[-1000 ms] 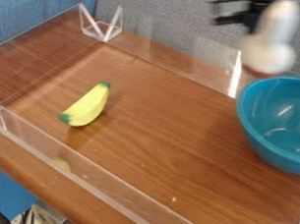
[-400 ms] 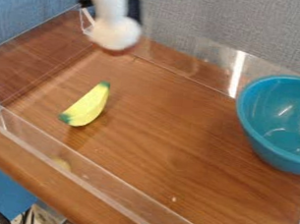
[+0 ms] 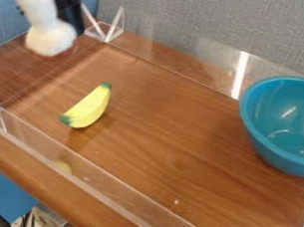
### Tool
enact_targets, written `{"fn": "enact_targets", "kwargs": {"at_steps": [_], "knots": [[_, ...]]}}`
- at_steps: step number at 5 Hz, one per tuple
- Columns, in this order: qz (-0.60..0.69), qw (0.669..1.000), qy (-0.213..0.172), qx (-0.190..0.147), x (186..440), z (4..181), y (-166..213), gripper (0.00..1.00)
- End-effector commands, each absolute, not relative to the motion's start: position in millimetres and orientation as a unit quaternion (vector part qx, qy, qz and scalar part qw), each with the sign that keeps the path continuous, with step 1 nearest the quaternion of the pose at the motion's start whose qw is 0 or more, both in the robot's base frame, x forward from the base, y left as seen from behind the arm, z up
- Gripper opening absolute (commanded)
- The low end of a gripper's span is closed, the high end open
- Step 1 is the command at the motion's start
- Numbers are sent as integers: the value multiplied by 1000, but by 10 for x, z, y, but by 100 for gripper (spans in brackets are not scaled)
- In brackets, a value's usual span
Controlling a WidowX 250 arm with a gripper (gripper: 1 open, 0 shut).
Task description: Remove the mushroom from the blue bowl and put it on the table
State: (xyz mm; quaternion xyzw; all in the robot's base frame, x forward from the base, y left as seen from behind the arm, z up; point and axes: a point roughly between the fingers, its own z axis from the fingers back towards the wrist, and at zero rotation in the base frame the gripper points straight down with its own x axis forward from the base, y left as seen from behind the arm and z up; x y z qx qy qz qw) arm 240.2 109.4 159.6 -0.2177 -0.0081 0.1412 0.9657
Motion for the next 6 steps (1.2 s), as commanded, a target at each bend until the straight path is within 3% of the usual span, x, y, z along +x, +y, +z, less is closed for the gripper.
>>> {"fn": "enact_targets", "kwargs": {"at_steps": [1, 3, 5, 6], "knots": [[112, 970, -27, -212, 2323, 1669, 1072, 0], [85, 973, -5, -215, 2332, 1502, 1443, 0], [6, 976, 21, -218, 2238, 1505, 1570, 0], [41, 975, 17, -219, 2151, 1383, 1539, 0]]}}
